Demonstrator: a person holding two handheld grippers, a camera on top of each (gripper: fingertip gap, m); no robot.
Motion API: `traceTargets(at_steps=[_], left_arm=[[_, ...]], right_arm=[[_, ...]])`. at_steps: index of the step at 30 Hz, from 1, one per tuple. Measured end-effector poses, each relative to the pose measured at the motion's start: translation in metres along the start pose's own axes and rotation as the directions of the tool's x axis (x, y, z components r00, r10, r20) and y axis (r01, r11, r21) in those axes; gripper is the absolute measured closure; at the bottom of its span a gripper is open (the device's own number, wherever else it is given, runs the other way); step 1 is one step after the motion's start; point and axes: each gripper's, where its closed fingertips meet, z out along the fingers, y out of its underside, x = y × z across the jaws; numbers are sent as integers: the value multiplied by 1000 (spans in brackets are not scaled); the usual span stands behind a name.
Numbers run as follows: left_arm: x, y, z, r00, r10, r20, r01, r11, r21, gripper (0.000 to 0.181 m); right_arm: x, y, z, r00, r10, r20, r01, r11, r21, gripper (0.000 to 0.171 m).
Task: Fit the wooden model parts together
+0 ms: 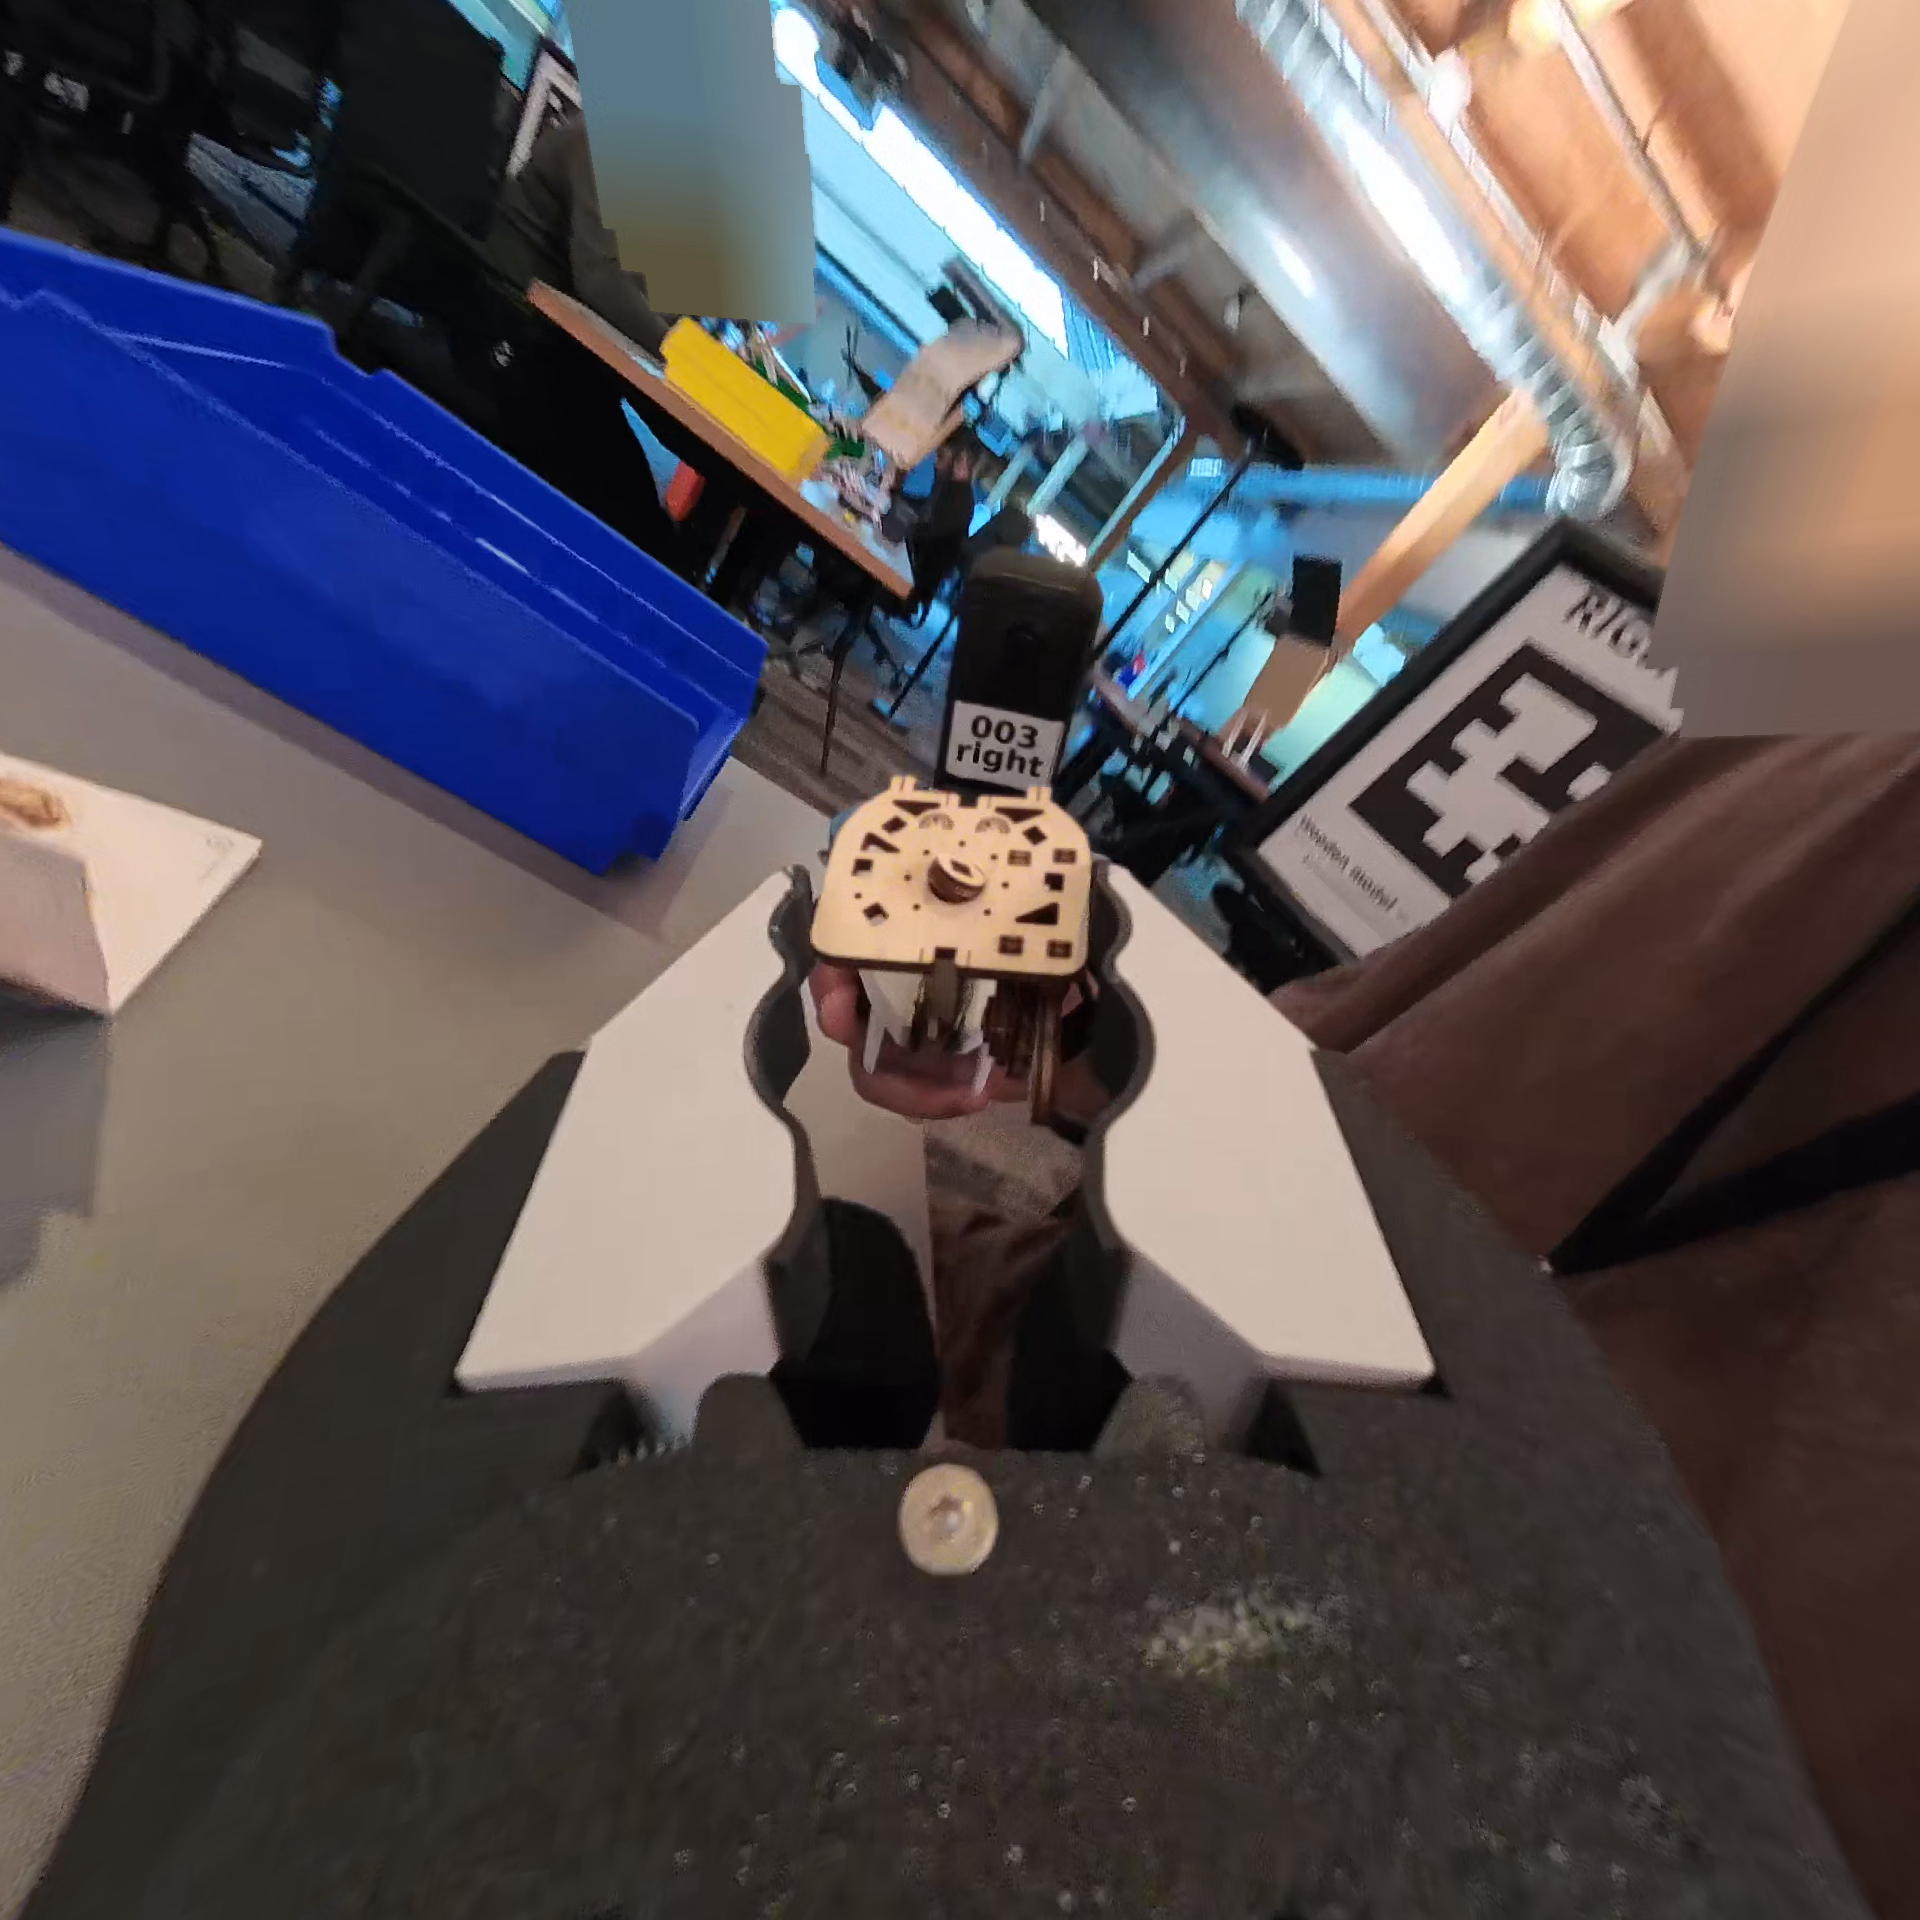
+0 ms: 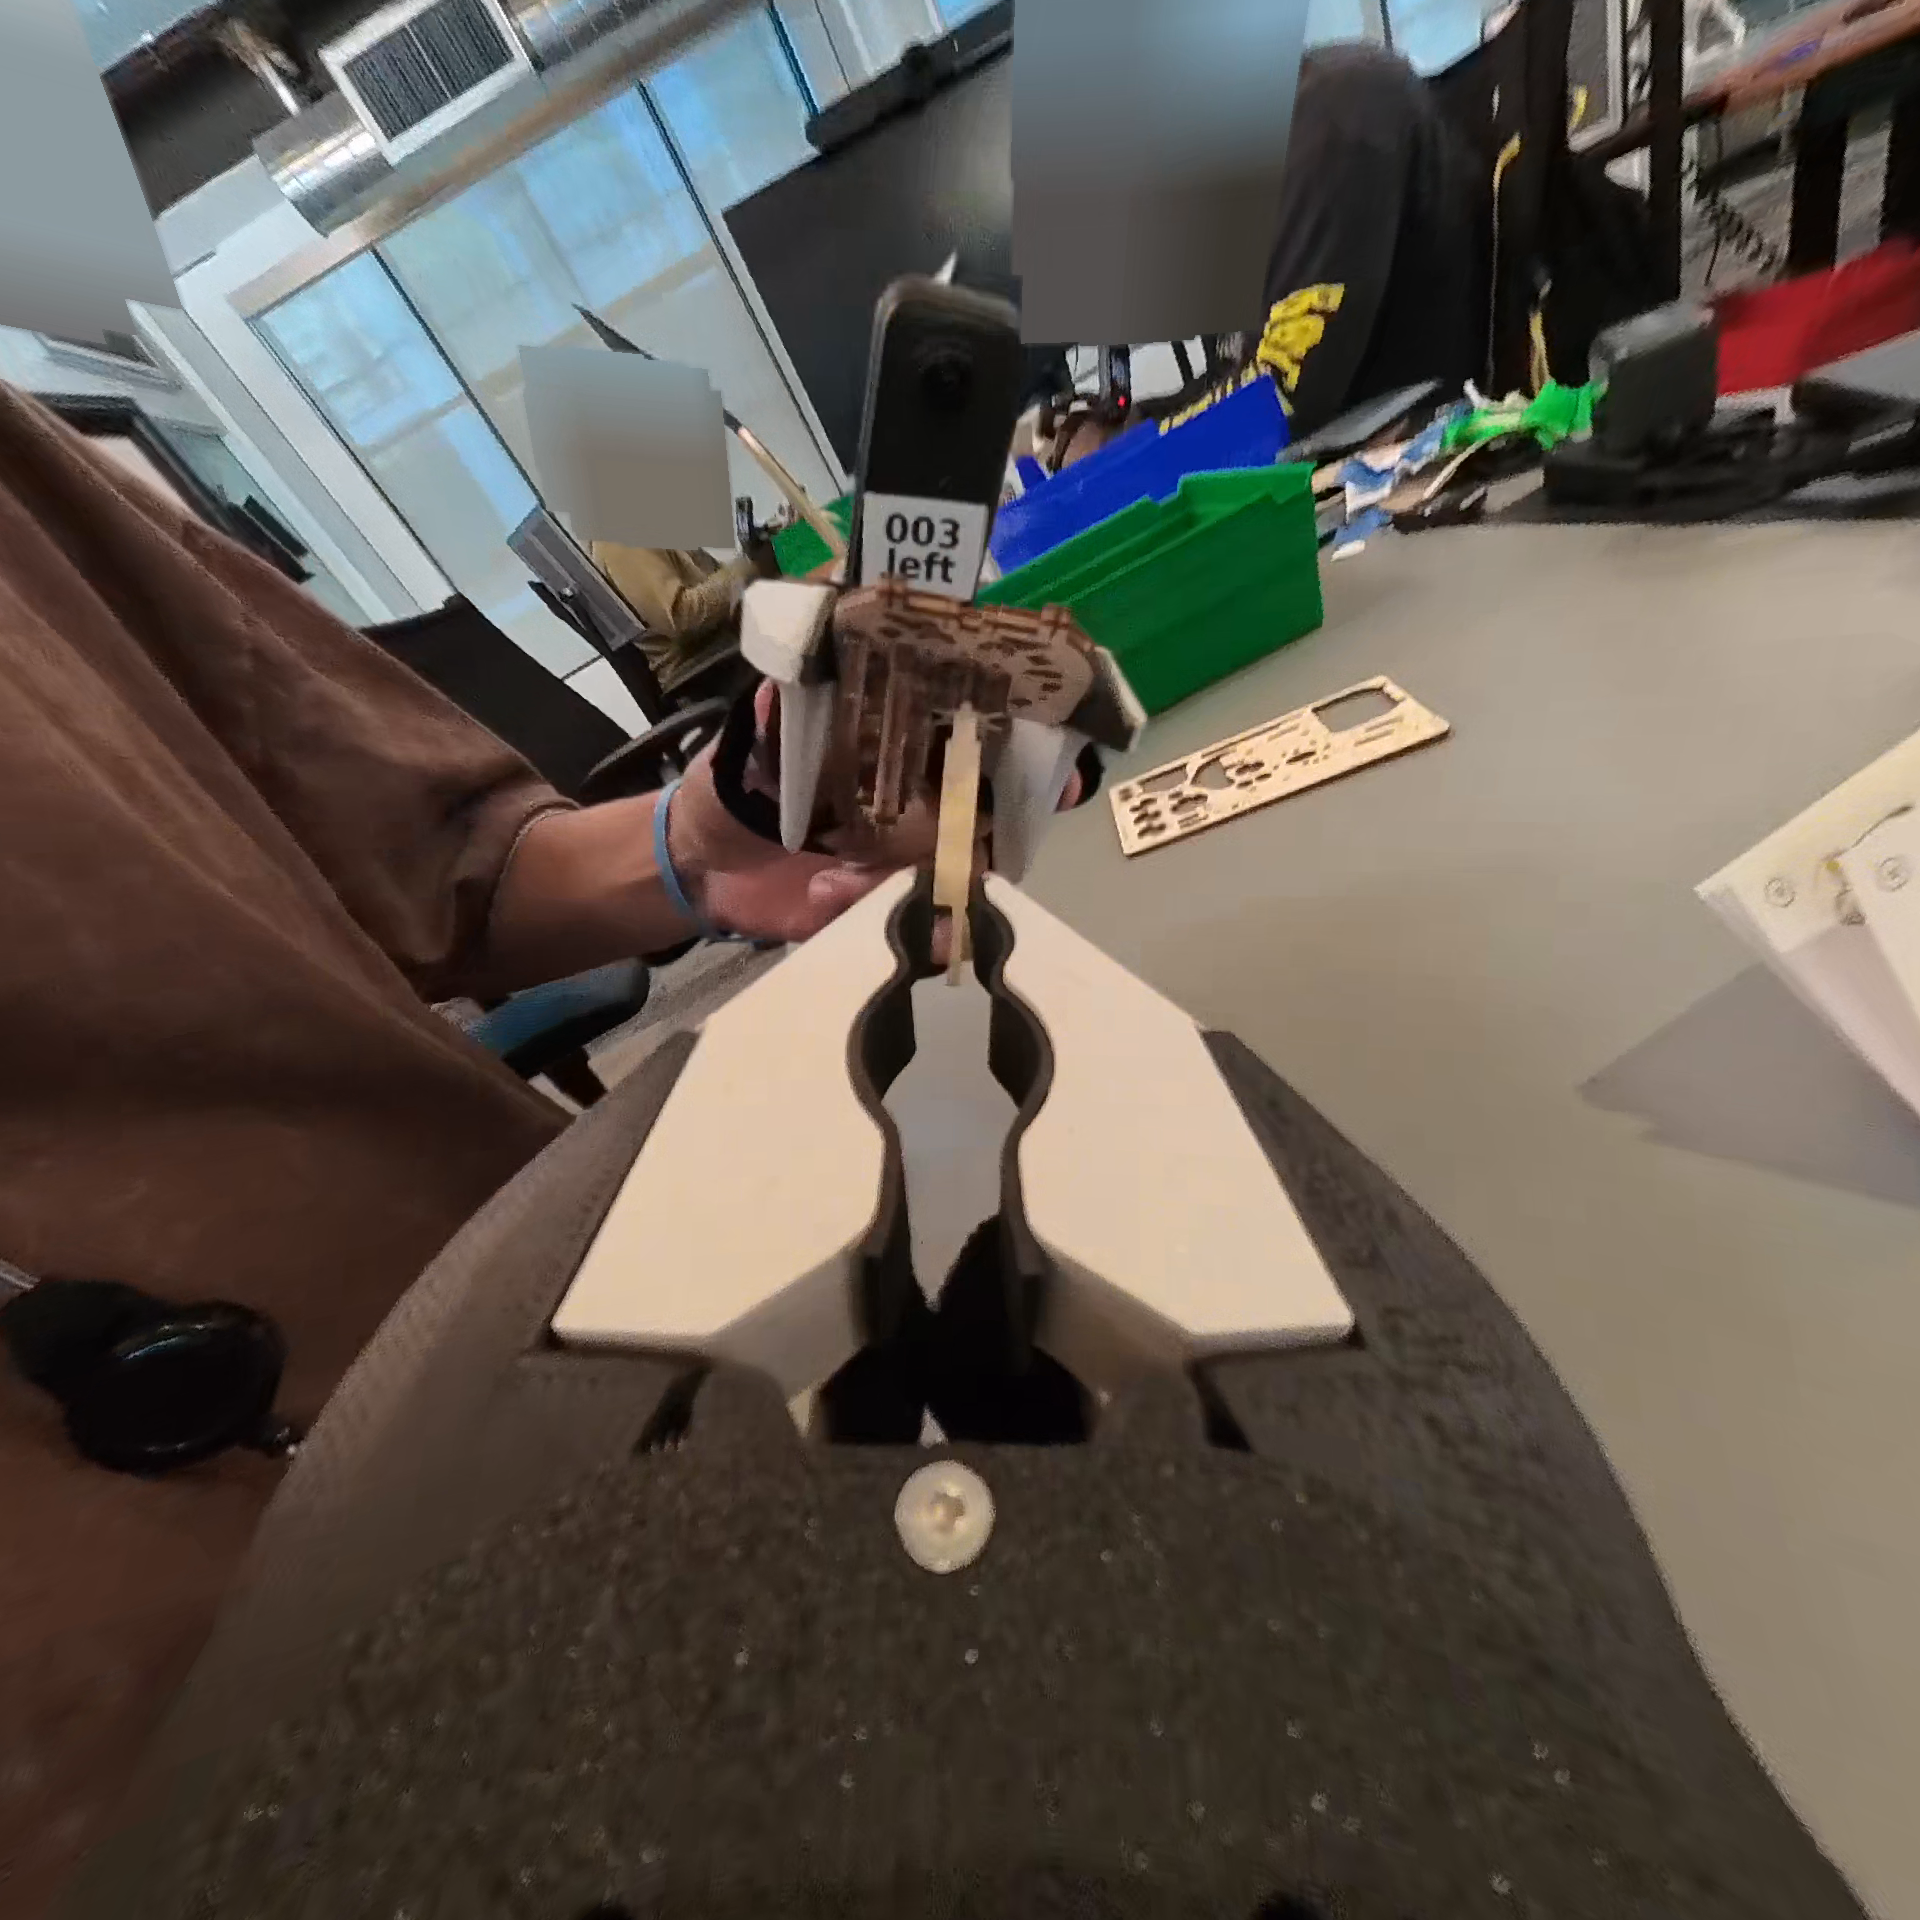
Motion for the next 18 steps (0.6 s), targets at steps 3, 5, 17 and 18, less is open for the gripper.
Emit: traceTargets(at_steps=[3,5,17,18], left_arm=[[-6,1,-11,993,-116,-15,117,985,125,131],[-9,3,-19,983,-181,-32,184,962,201,131],[-14,4,-50,962,-254,-104,274,886,375,131],[-14,5,-52,962,-254,-104,274,886,373,131]], right_arm=[[1,5,8,1000,31,-6,-31,999,-38,165],[0,7,13,997,73,-13,-73,995,-69,166],[-5,13,39,984,168,-60,-177,963,-203,164],[-6,14,41,983,173,-59,-182,961,-207,164]])
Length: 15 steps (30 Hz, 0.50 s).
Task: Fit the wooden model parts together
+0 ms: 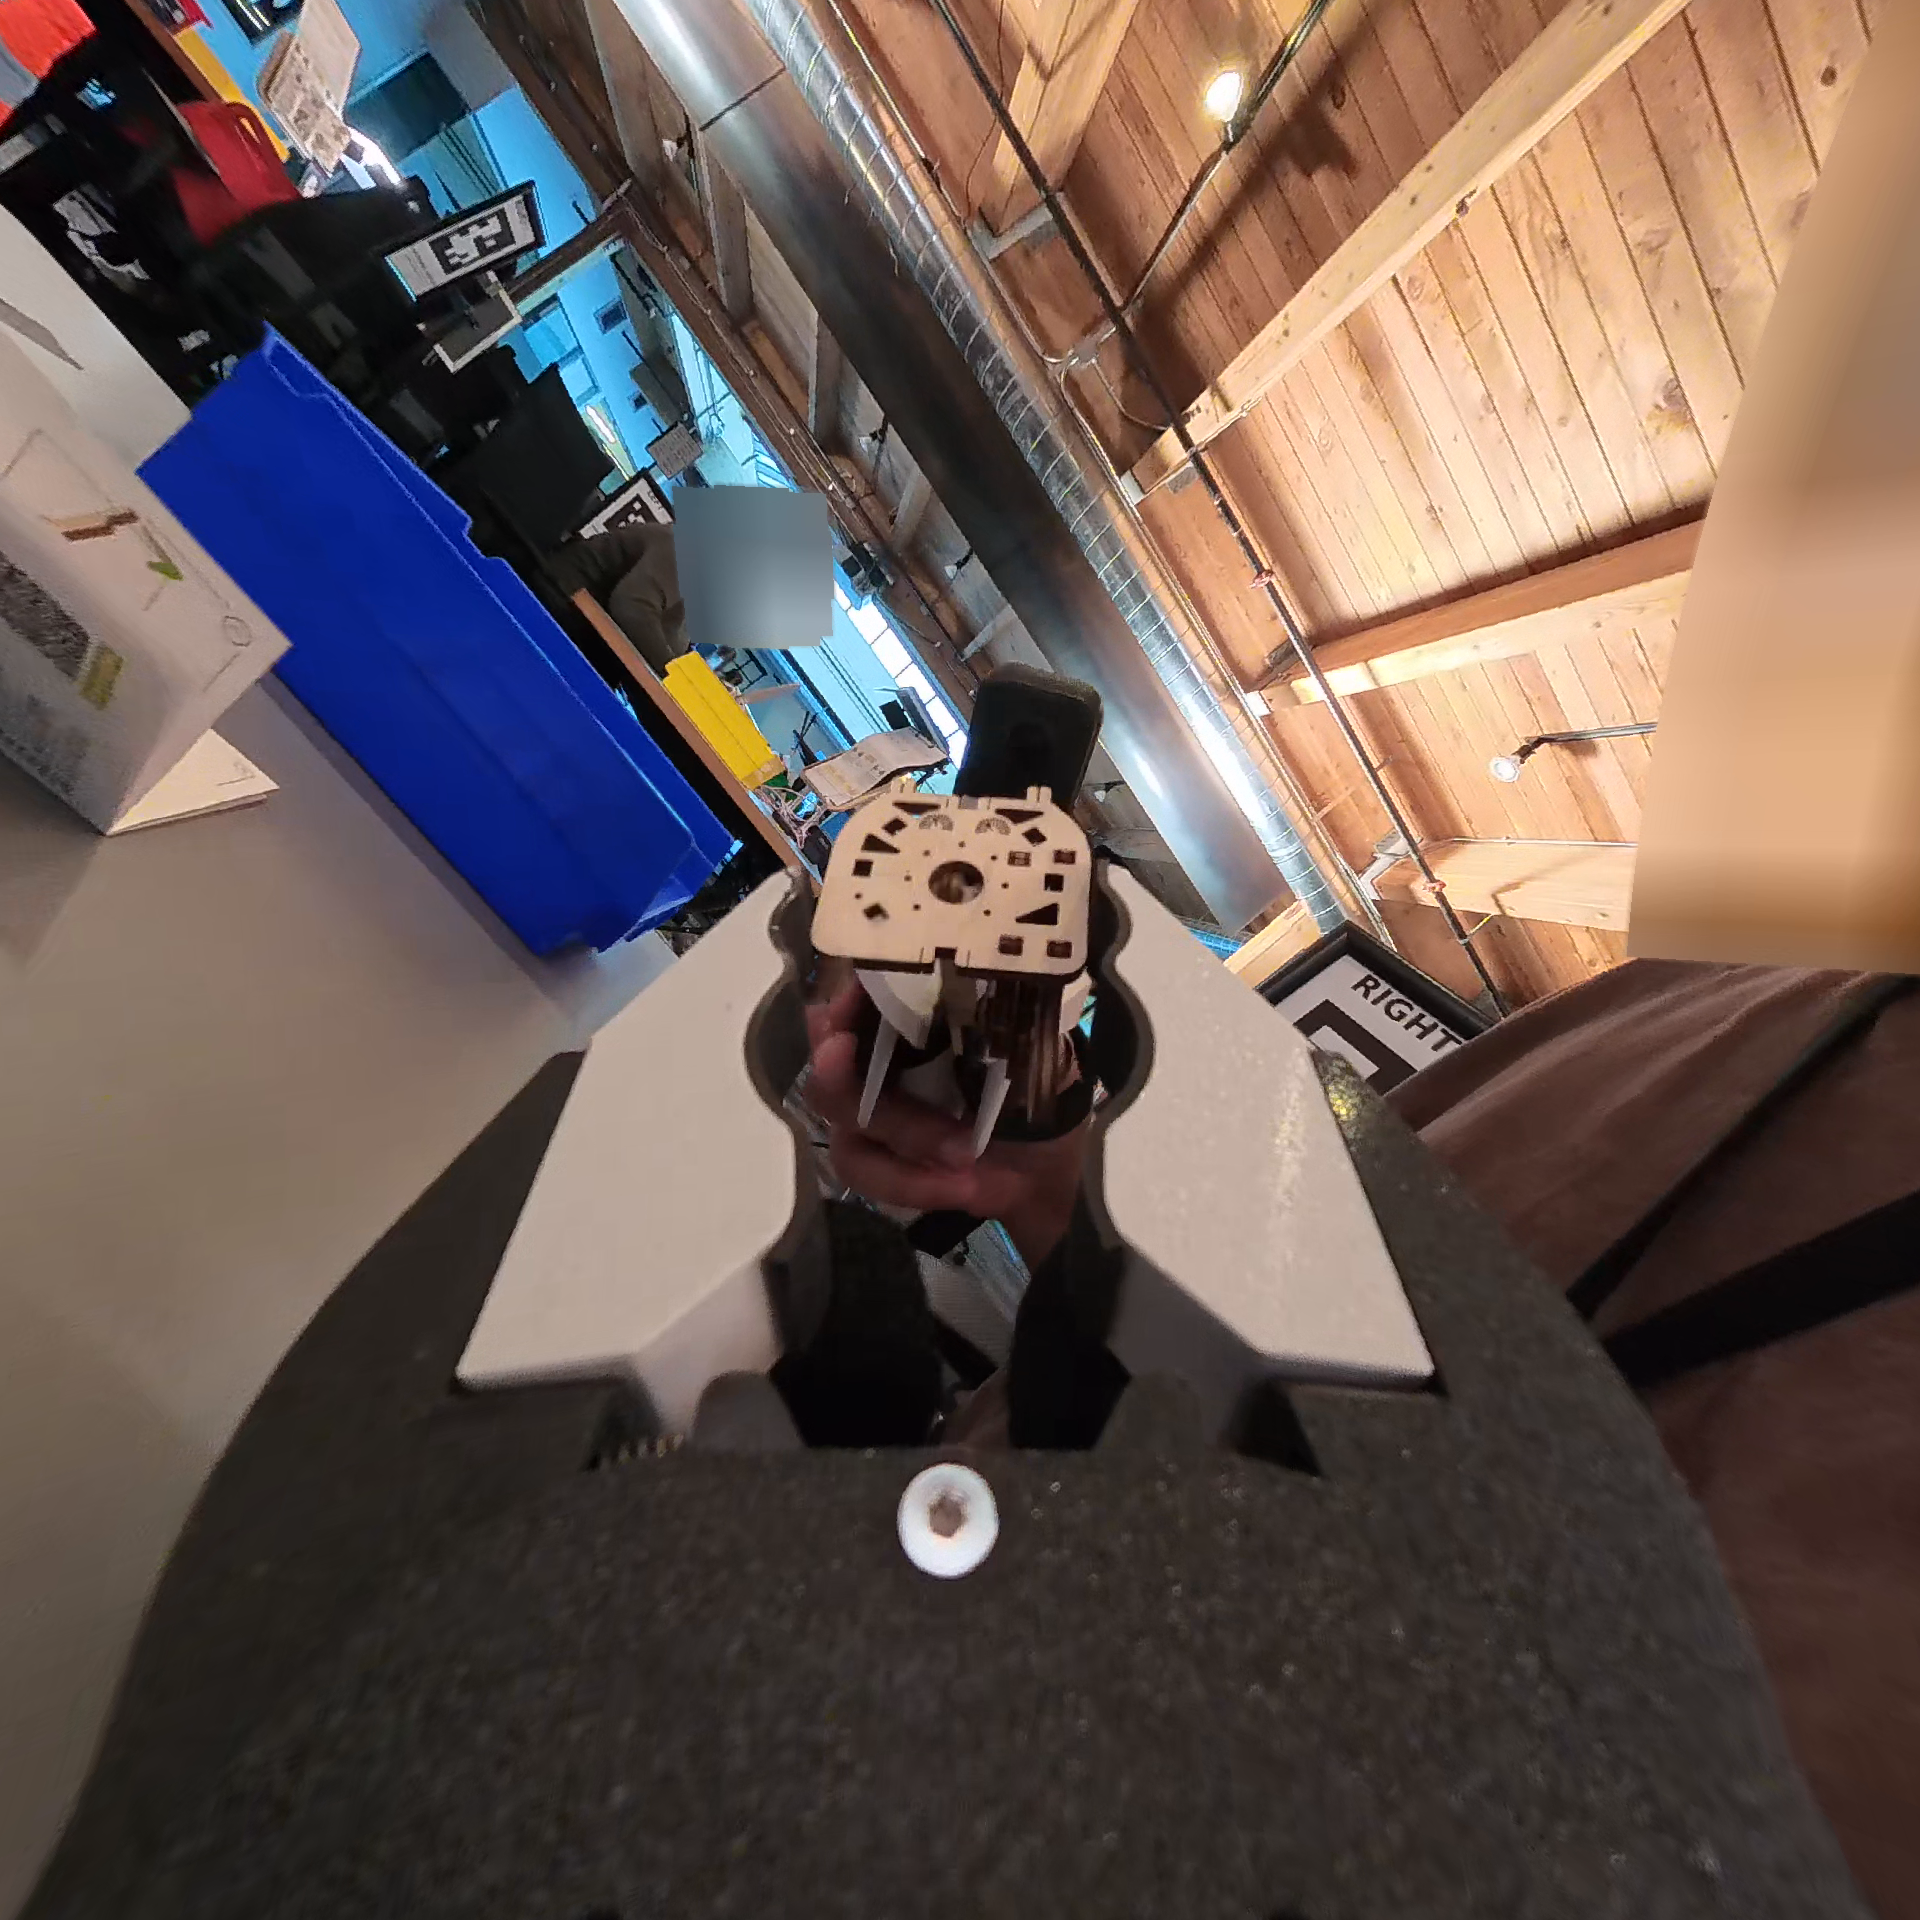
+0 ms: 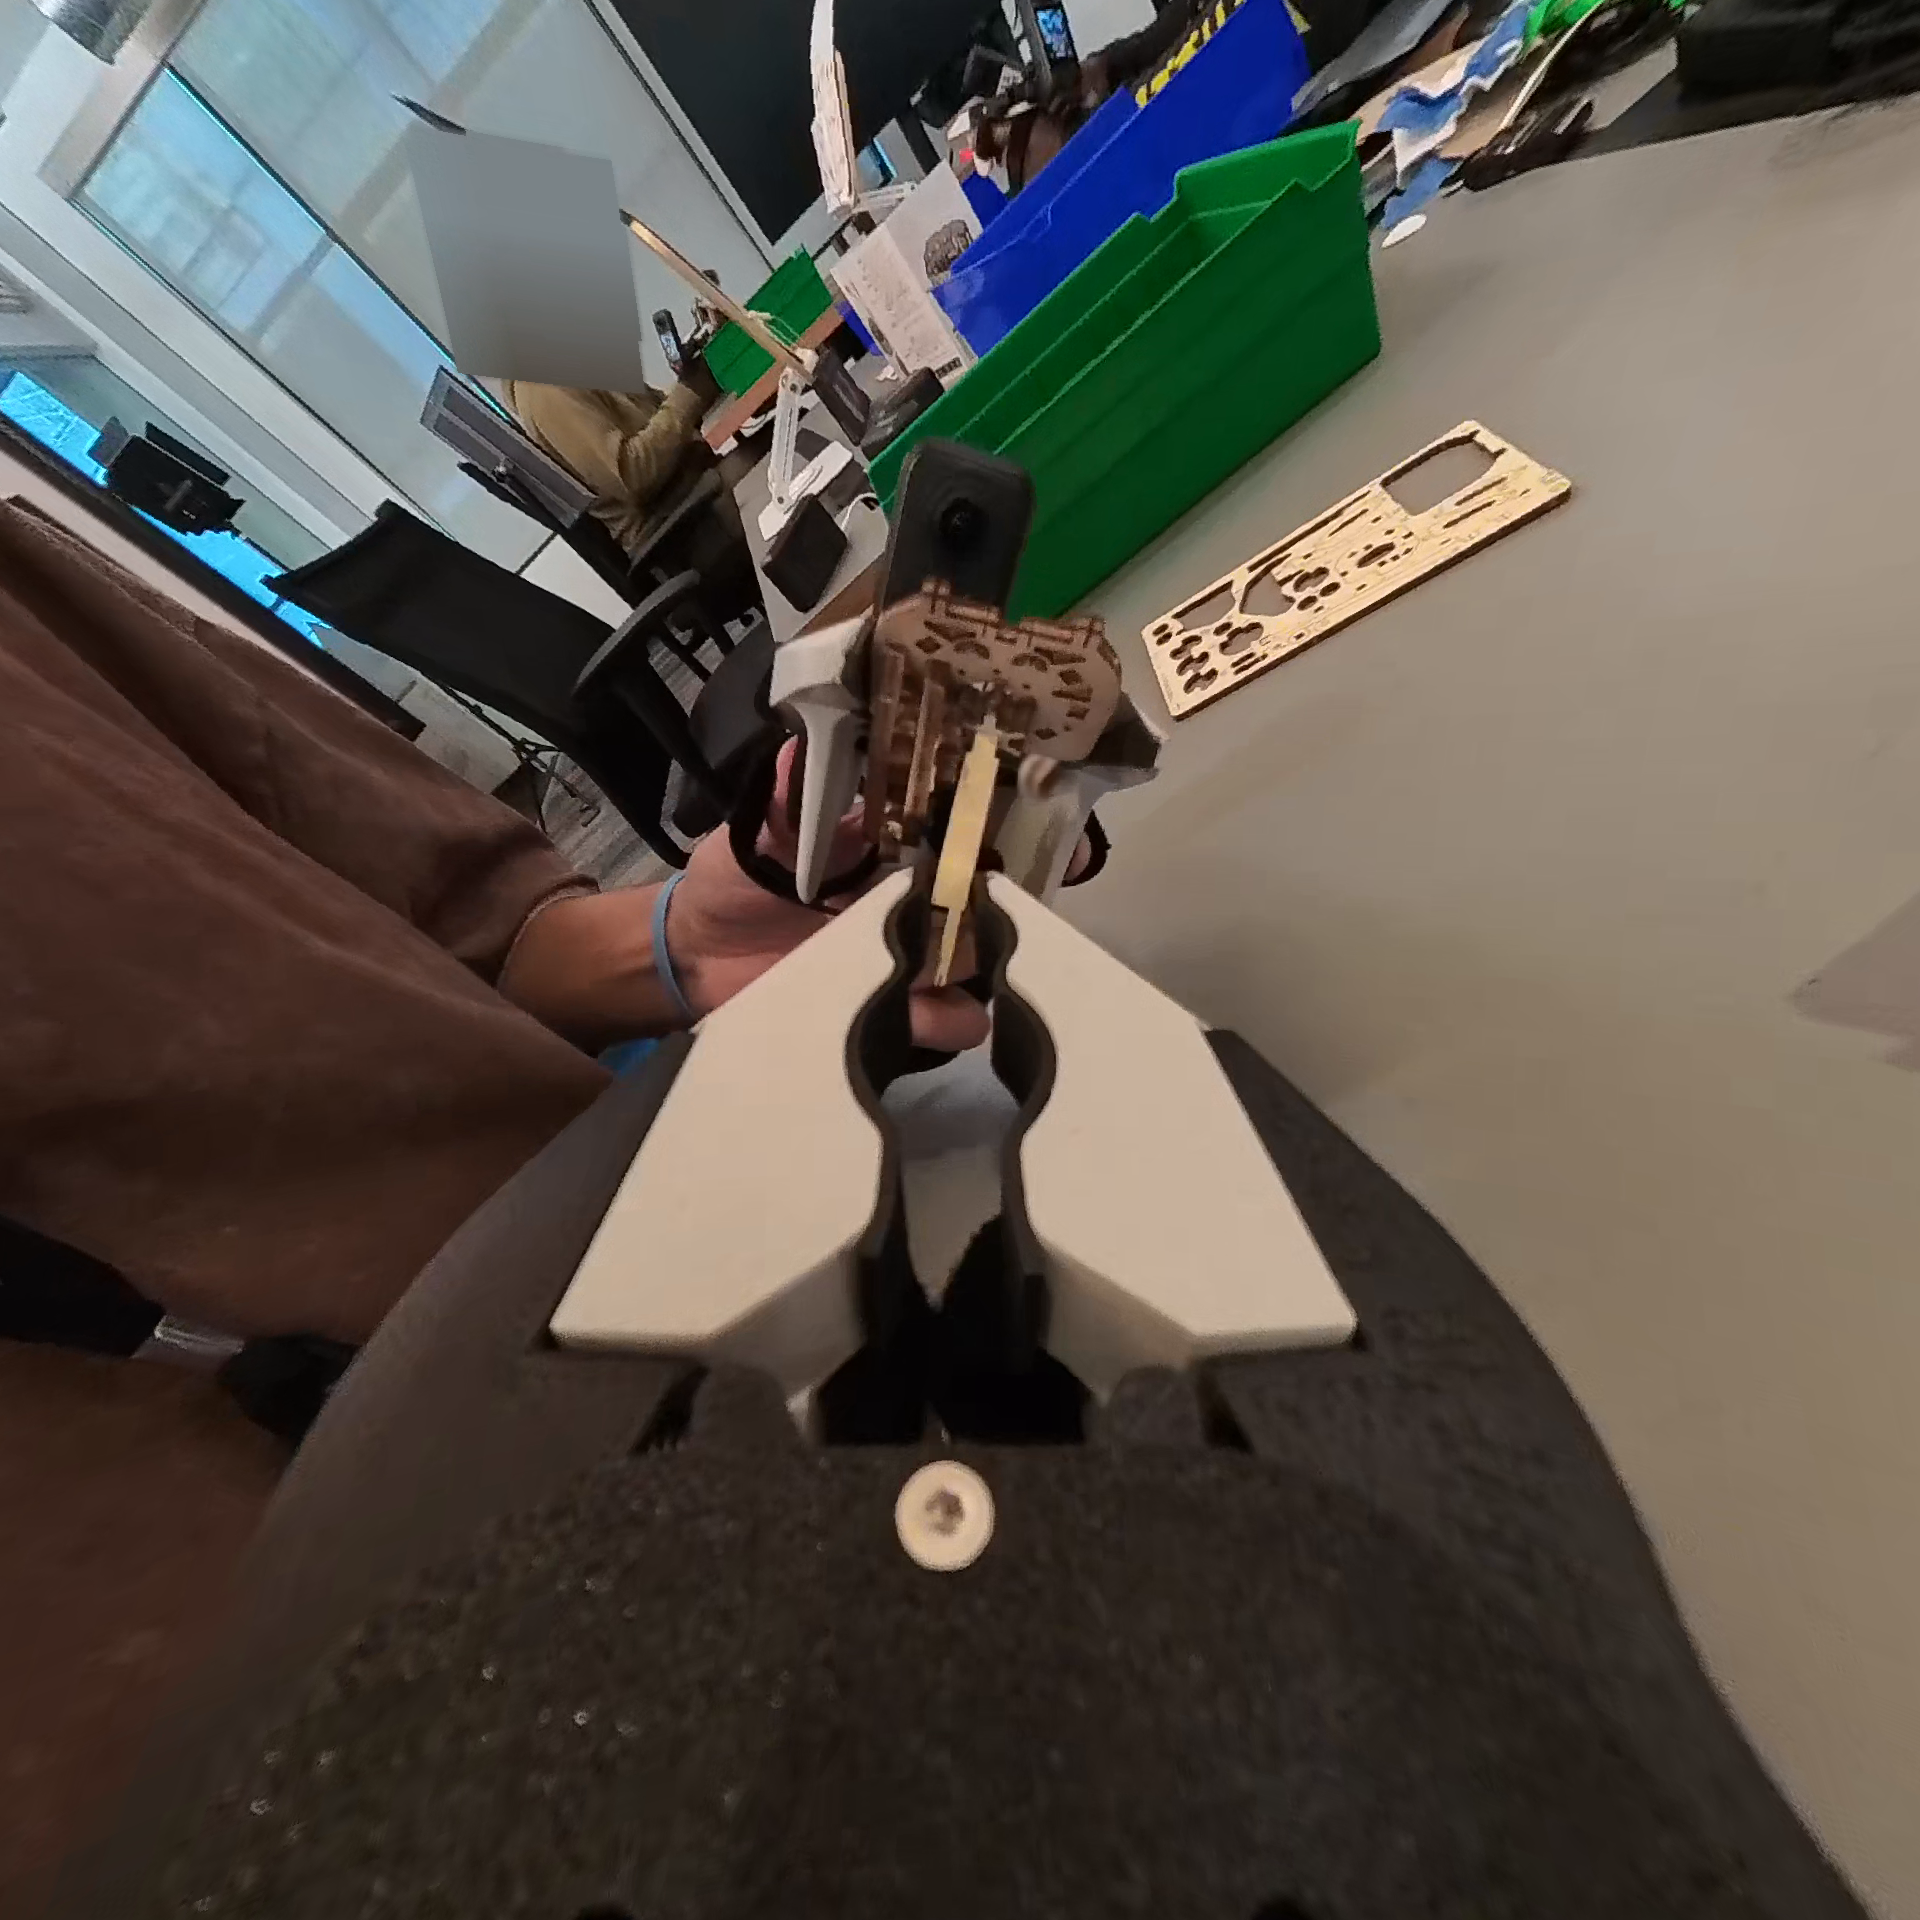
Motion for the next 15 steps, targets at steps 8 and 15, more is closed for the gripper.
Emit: traceTargets(at_steps=[8,15], left_arm=[[-10,2,-10,1000,10,30,-8,999,-47,131],[-31,8,-11,994,52,100,-38,989,-139,130]], right_arm=[[9,9,10,1000,-2,-9,2,999,-41,165],[28,17,12,999,-40,17,39,999,29,165]])
